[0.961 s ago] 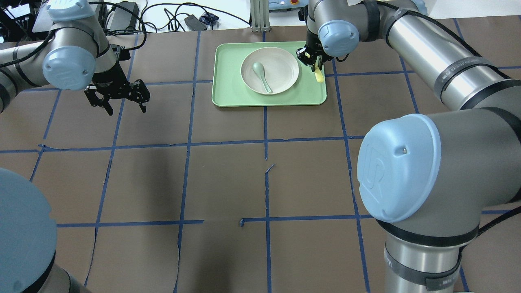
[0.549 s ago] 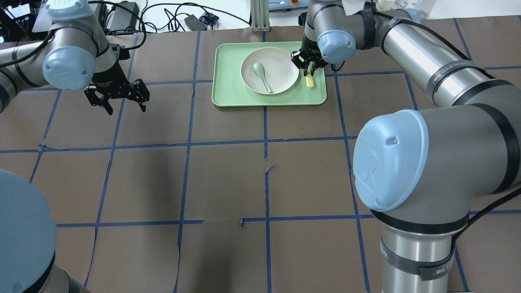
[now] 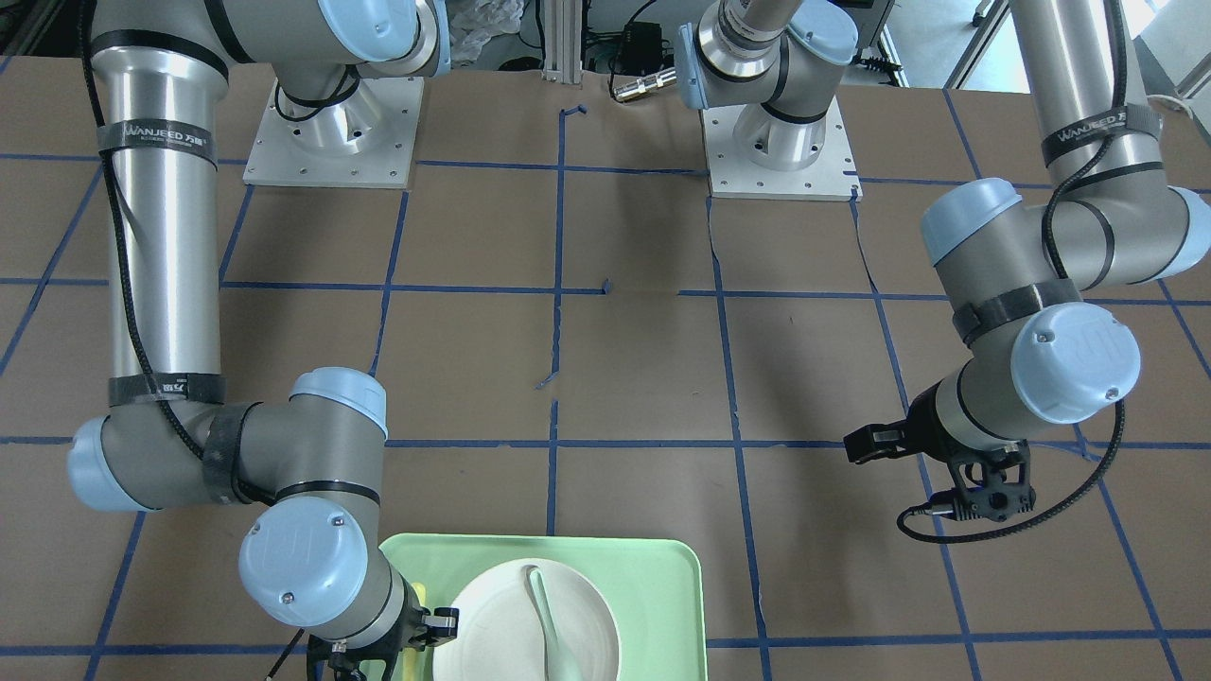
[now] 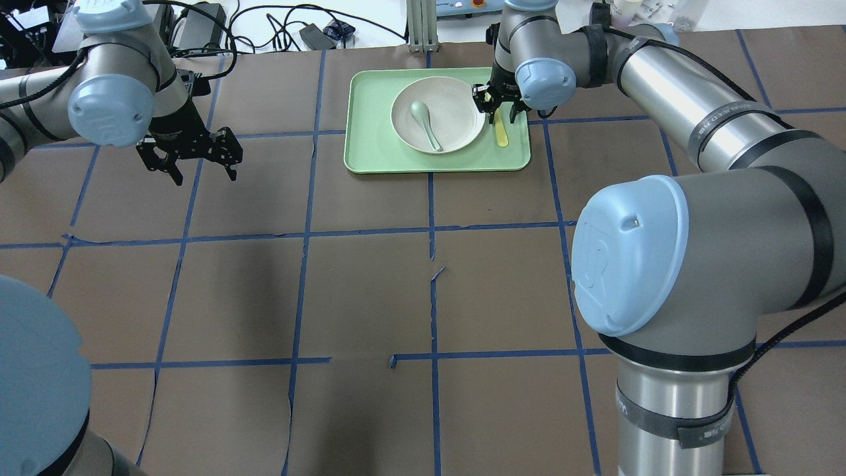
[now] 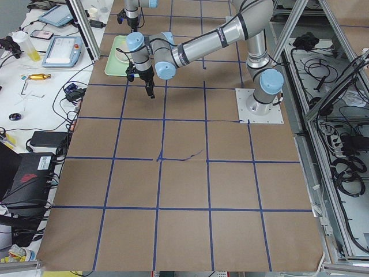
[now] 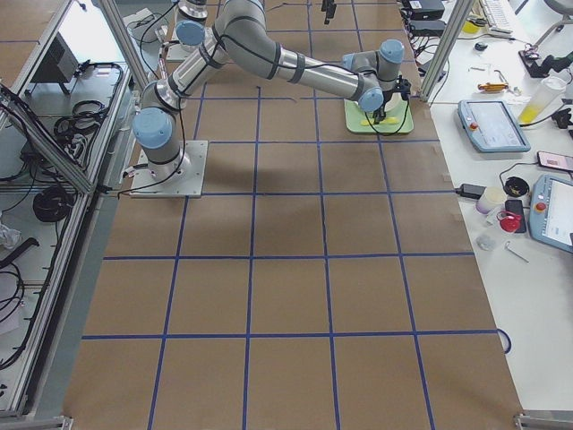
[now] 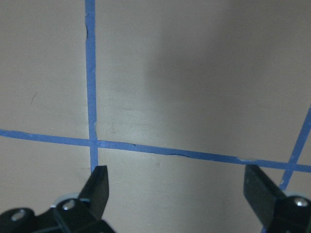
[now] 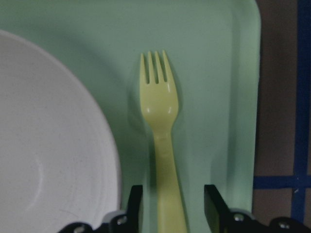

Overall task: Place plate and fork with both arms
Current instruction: 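Carry the yellow fork with the right gripper beside the plate and release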

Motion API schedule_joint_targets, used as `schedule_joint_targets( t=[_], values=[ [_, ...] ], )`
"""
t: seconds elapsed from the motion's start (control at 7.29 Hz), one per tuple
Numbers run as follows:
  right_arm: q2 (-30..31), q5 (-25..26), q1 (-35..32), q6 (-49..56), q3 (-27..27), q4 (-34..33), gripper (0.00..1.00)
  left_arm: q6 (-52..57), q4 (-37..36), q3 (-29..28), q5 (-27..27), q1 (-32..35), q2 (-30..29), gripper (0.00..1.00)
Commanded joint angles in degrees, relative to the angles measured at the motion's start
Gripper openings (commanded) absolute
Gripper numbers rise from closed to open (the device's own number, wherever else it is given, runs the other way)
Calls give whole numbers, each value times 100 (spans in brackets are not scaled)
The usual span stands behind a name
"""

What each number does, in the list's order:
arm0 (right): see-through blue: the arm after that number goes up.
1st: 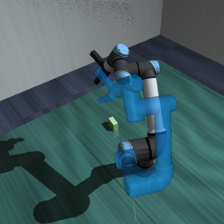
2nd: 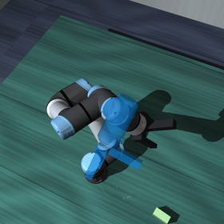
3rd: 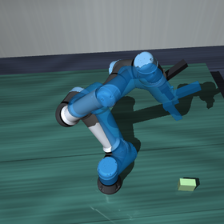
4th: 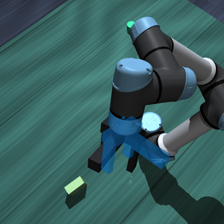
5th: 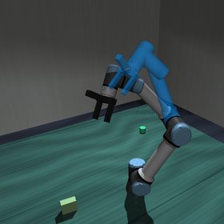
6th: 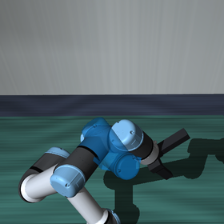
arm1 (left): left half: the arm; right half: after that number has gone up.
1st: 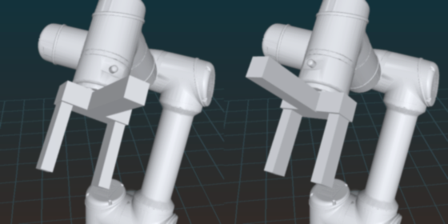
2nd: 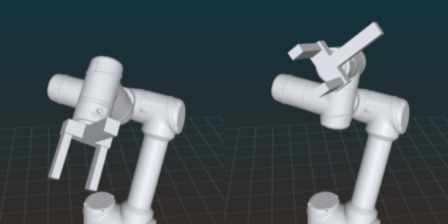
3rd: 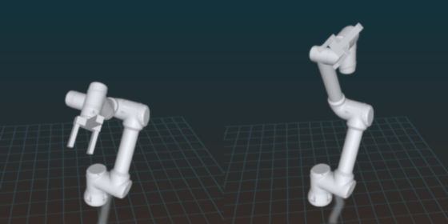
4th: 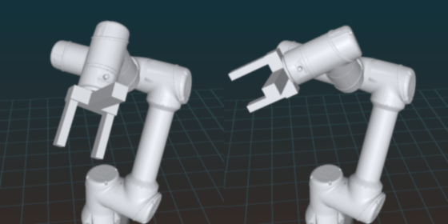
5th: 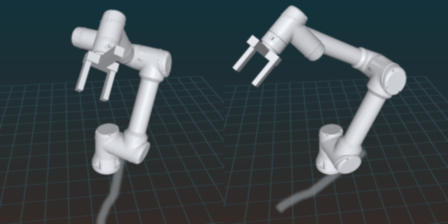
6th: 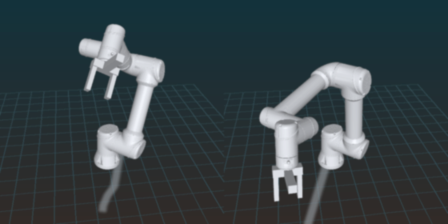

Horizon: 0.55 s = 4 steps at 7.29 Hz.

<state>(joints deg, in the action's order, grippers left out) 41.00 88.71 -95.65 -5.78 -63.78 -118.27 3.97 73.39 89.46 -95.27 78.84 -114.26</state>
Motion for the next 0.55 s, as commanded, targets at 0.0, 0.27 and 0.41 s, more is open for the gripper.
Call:
schedule_joint_targets(
  t=[0.0, 0.27, 0.41],
  values=[
    [240, 32, 3, 225, -12, 414, 100, -10, -17, -16, -9, 9, 61, 100],
    [766, 120, 3, 437, -30, 1285, 100, -10, 123, -24, -26, 18, 263, 100],
    [1126, 608, 3, 446, -134, 2228, 100, -10, 576, -16, -26, 79, 412, 100]
  ],
)
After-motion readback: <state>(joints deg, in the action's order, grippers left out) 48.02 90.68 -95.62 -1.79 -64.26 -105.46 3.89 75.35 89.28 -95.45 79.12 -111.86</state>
